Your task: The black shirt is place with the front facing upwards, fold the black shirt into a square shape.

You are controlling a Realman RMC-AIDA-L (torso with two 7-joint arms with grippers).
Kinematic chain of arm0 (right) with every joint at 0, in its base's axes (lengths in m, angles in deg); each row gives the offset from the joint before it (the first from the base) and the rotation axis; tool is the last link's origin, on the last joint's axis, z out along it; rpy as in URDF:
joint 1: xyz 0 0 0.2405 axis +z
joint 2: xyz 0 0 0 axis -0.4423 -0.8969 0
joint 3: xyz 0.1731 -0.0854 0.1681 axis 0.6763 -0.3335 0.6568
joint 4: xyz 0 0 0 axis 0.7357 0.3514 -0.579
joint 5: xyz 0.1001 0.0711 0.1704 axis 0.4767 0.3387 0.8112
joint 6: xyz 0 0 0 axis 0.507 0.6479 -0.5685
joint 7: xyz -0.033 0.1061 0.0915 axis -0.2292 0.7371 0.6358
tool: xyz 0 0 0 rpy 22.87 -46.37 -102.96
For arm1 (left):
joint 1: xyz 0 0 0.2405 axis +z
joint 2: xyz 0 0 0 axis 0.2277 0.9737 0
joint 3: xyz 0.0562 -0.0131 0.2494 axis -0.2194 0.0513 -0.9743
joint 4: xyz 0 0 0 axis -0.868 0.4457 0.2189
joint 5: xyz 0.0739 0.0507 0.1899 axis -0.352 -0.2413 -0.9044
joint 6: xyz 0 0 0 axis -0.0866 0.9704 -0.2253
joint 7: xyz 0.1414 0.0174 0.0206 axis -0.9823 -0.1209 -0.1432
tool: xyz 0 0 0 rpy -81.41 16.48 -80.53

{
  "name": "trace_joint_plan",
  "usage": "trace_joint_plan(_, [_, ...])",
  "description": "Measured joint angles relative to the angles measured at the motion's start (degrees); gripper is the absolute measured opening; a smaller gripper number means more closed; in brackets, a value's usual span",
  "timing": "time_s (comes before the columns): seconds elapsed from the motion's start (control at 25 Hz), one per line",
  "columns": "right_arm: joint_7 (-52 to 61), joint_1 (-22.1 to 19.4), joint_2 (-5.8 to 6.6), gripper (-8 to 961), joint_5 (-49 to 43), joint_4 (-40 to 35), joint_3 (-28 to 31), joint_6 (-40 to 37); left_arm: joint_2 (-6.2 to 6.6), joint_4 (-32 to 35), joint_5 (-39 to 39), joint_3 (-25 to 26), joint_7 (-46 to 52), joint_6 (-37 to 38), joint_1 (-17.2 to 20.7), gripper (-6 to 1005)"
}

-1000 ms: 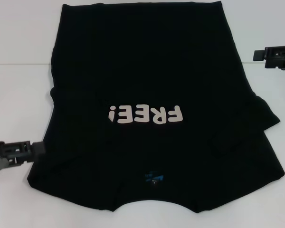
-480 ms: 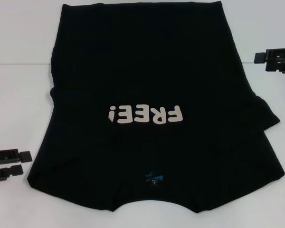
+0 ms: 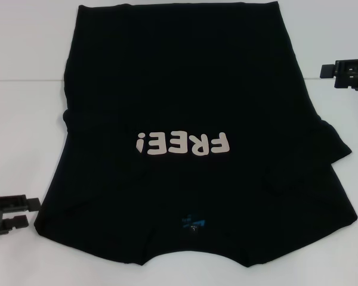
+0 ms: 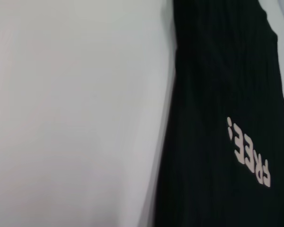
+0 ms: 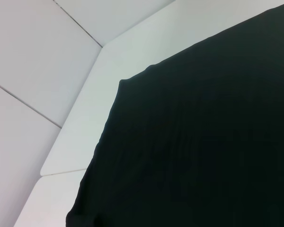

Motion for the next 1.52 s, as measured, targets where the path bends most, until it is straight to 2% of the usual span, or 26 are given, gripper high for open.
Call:
trace_joint_plan(0.64, [0.62,-0.05,0.25,638,-0.06,0.23,0.17,1.39,-1.19,-1.03,-0.35,-0.81,-1.02,-2.89,-0.39,595])
trace_joint_plan(0.88, [0.62,-0.05,0.26,638,-0.08,0.18,0.17,1.4,-1.51,-1.37,-0.35,-3.25,-1.01,-3.55,-0.51,595])
trace_joint_plan(1.2, [0.62,-0.05,0.26,638,-0.09,0.08,0.17,1.3,-2.09,-1.76,-0.33,-3.58,-1.03,-4.04,-2.61,596])
trace_joint_plan(1.52, [0.62,-0.13,0.44,637,-0.08,0.04,0.17,1.19,-1.96,-3.14,-0.32,-3.7,0.58,-6.77,-4.87,596])
